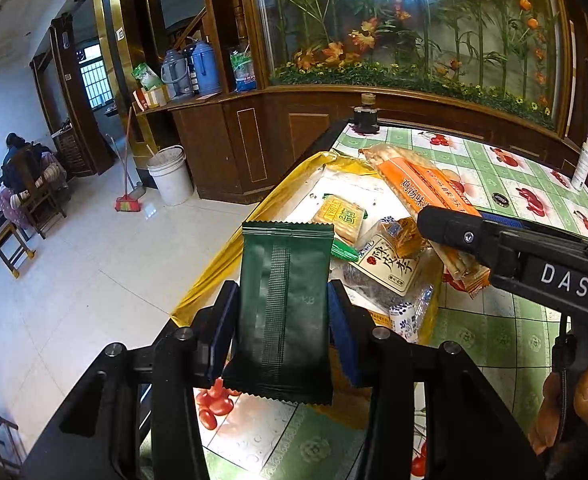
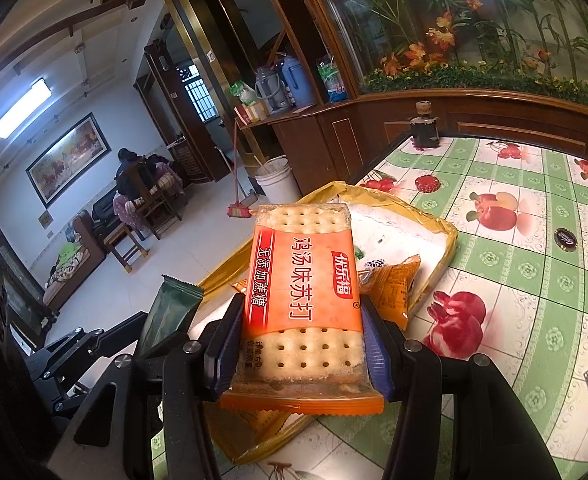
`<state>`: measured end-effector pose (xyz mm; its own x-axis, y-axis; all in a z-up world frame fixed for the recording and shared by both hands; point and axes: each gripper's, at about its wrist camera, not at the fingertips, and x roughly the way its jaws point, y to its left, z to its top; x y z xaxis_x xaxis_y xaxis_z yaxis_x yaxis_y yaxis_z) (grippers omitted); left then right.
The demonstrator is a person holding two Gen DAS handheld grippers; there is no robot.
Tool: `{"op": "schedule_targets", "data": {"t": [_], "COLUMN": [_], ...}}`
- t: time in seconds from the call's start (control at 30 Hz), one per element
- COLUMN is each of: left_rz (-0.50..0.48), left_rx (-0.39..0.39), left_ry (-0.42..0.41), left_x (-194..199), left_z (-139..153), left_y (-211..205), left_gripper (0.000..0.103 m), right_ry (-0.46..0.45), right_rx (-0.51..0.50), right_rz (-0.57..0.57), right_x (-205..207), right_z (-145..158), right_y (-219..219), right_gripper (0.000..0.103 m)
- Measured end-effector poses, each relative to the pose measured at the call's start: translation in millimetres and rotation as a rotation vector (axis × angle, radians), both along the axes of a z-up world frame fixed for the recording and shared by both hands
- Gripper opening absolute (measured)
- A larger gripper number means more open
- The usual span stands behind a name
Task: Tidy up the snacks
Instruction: 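Hold the green pack and soda-cracker pack above the tray with both tools, then lower both packs into the yellow tray and open both tools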
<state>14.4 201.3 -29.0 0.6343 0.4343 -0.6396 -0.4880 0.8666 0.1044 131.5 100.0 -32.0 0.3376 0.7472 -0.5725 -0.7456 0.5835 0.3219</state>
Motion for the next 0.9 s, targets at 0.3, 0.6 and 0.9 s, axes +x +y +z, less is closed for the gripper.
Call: {"op": "schedule_targets", "data": {"t": [0.3, 0.6, 0.9], "left_rz": [0.020, 0.026, 0.015], "left_rx": [0.001, -0.005, -0.014], "left_ry": [0.022, 0.036, 0.061], "left_x": [12.9, 25.4, 40.3], "left_z": [-5.8, -10.0, -16.7], "left_y": [12.0, 19.5, 22.0], "left_gripper": [0.043, 0.043, 0.043], "right_ry": [0.012, 0.024, 0.033], "right_rx": [-0.007, -0.014, -0.025], "right_rz": [-0.004, -0.020, -0.038], "right_x": [17.7, 35.7, 51.3], "right_z": [-5.0, -10.6, -17.0], "right_y": [14.6, 23.3, 27.4], "right_gripper": [0.055, 0.055, 0.055]}}
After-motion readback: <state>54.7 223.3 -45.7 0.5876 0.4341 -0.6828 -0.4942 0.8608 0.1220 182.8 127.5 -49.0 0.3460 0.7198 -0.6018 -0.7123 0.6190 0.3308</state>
